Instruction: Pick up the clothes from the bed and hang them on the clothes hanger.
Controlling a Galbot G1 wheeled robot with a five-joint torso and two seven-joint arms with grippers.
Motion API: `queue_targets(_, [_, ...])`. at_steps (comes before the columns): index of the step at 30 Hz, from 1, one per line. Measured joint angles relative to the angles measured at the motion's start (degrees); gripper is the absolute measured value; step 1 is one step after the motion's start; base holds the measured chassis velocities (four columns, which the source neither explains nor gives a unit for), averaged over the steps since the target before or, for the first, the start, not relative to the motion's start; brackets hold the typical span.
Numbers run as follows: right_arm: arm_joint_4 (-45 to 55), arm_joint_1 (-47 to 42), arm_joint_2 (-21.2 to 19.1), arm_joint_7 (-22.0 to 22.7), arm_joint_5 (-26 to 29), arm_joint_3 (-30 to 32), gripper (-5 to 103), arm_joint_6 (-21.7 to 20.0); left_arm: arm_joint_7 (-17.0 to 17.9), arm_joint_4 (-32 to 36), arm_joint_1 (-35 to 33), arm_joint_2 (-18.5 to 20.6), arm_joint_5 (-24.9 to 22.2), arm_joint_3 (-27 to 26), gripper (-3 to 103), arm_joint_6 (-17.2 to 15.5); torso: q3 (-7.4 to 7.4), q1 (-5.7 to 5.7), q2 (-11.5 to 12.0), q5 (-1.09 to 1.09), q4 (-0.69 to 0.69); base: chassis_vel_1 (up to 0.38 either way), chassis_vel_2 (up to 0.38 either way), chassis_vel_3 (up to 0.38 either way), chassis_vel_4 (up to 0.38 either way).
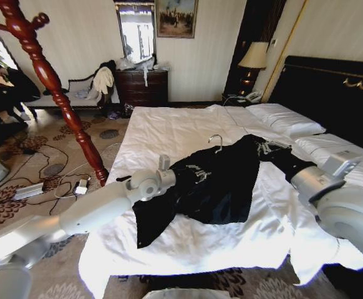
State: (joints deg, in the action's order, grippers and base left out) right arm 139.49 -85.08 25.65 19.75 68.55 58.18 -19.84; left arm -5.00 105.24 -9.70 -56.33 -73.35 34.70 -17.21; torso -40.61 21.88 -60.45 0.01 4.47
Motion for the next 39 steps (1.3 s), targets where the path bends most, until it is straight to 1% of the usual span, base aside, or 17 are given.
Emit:
queue_targets(1, [0.0, 0.0, 0.0, 0.0, 0.0, 0.0, 0, 0.0, 0.0, 0.0, 0.0, 0.0, 0.0, 0.0, 16, 0.0, 0.0, 0.0, 0.0, 0.0, 0.0, 0.0, 0.0, 0.0, 0.0])
queue_targets(6, [0.8, -0.7, -0.2, 0.0, -0.7, 0.3, 0, -0.4, 1.8, -2.9, 1.6, -4.3, -0.2, 0.3, 16, 0.2, 0.0, 0.0, 0.0, 0.0, -0.01, 0.0, 0.0, 0.0, 0.0])
queue_targets(7, [0.8, -0.7, -0.2, 0.0, -0.7, 0.3, 0, -0.4, 1.8, -2.9, 1.6, -4.3, -0.2, 0.3, 16, 0.2, 0.0, 0.0, 0.0, 0.0, -0.01, 0.0, 0.0, 0.0, 0.0])
queue_targets(10, [1.9, -1.9, -0.2, 0.0, -1.6, 0.5, 0, -0.7, 2.7, -5.1, 2.9, -6.2, -0.6, -1.0, 16, 0.4, 0.0, 0.0, 0.0, 0.0, 0.01, 0.0, 0.0, 0.0, 0.0])
queue_targets(15, [3.3, -3.3, 0.4, 0.0, -2.6, 1.1, 0, -1.2, 3.3, -6.5, 4.7, -6.5, -1.3, -2.1, 16, 0.7, 0.0, 0.0, 0.0, 0.0, -0.02, 0.0, 0.0, 0.0, 0.0])
queue_targets(19, [3.8, -3.7, 0.9, 0.1, -3.1, 0.6, 0, -1.7, 3.9, -6.9, 5.5, -6.6, -1.9, -2.8, 16, 0.8, 0.0, 0.0, 0.0, -0.01, -0.01, 0.0, 0.0, 0.0, 0.0])
queue_targets(24, [3.8, -5.2, 1.9, -1.7, -5.8, -1.0, 0, -1.9, 4.5, -5.4, 6.4, -5.8, -3.2, -3.7, 16, 1.0, 0.0, 0.0, 0.0, -0.01, 0.0, 0.0, 0.0, 0.0, 0.0])
queue_targets(27, [3.8, -5.8, 2.1, -2.3, -6.2, -1.5, 0, -2.1, 4.7, -4.9, 6.4, -5.3, -3.4, -3.8, 16, 1.1, 0.0, -0.01, 0.0, -0.01, 0.0, 0.0, 0.0, 0.0, 0.0])
queue_targets(28, [3.8, -6.3, 2.5, -3.1, -7.0, -2.1, 11, -2.2, 4.8, -4.4, 6.5, -4.7, -3.6, -4.0, 16, 1.1, 0.0, -0.01, 0.0, -0.01, -0.01, 0.0, 0.0, 0.0, 0.0])
queue_targets(29, [3.8, -6.7, 2.7, -3.5, -7.4, -2.4, 11, -2.3, 4.8, -4.2, 6.5, -4.5, -3.7, -4.1, 16, 1.2, 0.0, -0.01, 0.0, -0.01, -0.02, 0.0, 0.0, 0.0, 0.0])
queue_targets(30, [3.8, -7.0, 2.9, -3.8, -7.6, -2.6, 16, -2.4, 4.8, -4.2, 6.5, -4.4, -3.7, -4.2, 16, 1.2, 0.0, 0.0, 0.0, -0.02, -0.01, 0.0, 0.0, 0.0, 0.0])
queue_targets(31, [3.8, -7.0, 2.9, -3.8, -7.6, -2.6, 16, -2.4, 4.8, -4.2, 6.5, -4.4, -3.7, -4.2, 16, 1.2, 0.0, 0.0, 0.0, -0.02, -0.01, 0.0, 0.0, 0.0, 0.0])
queue_targets(34, [3.8, -8.7, 3.8, -5.0, -8.0, -2.7, 32, -2.8, 4.9, -4.1, 6.4, -3.9, -3.7, -4.8, 16, 1.2, 0.0, -0.01, 0.0, -0.01, 0.0, 0.0, 0.0, 0.0, 0.0])
queue_targets(35, [3.8, -9.2, 4.1, -5.1, -8.0, -2.5, 32, -2.8, 4.9, -4.1, 6.4, -3.6, -3.7, -4.9, 16, 1.3, 0.0, -0.01, 0.0, -0.01, 0.01, 0.0, 0.0, 0.0, 0.0])
queue_targets(36, [3.8, -9.4, 4.3, -5.1, -7.9, -2.3, 37, -2.8, 4.9, -4.0, 6.4, -3.5, -3.7, -5.0, 16, 1.3, 0.0, -0.01, 0.0, -0.01, 0.0, 0.0, 0.0, 0.0, 0.0])
queue_targets(38, [3.8, -9.4, 4.8, -5.0, -7.9, -1.8, 37, -2.7, 4.8, -3.9, 6.4, -2.9, -3.8, -5.1, 16, 1.3, 0.0, -0.01, 0.0, -0.01, 0.0, 0.0, 0.0, 0.0, 0.0])
queue_targets(39, [3.8, -9.4, 5.2, -4.7, -8.1, -1.1, 48, -2.6, 4.8, -3.8, 6.4, -2.5, -3.8, -5.2, 16, 1.4, 0.0, 0.0, 0.0, -0.01, 0.0, 0.0, 0.0, 0.0, 0.0])
